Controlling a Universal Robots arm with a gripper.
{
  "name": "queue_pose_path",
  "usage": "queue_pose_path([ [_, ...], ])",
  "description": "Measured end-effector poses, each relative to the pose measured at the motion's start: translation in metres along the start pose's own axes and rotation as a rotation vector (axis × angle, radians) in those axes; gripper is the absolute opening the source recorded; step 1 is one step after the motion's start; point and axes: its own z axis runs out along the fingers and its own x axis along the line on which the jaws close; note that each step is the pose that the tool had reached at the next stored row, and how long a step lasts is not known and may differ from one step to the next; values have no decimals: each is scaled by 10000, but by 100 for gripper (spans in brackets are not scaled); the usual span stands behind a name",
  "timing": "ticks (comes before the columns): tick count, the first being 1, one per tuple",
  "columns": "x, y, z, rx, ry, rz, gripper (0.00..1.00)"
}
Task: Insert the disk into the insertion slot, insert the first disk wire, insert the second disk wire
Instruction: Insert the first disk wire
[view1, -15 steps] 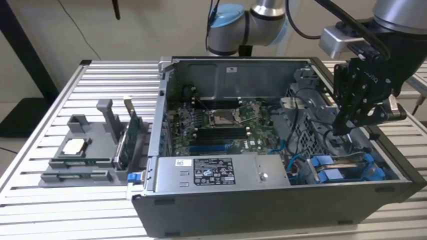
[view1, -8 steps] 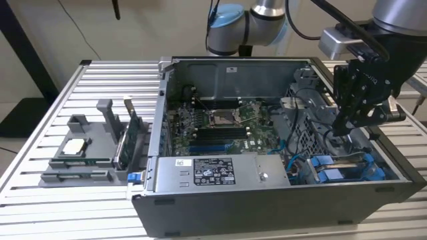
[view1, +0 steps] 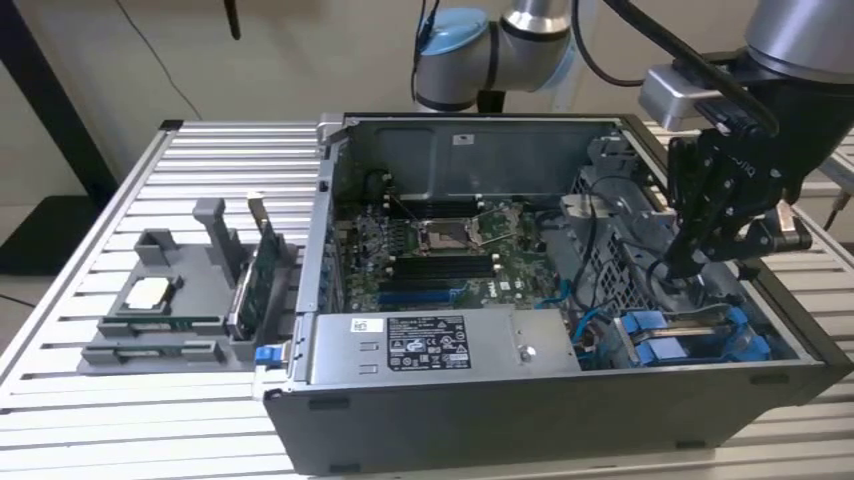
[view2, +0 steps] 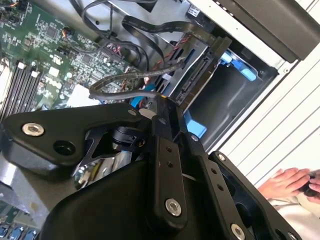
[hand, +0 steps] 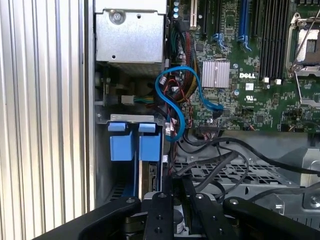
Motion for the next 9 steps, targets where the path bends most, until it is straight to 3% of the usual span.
queue_pose_path([
  [9, 16, -22, 57, 0, 4, 1, 19],
])
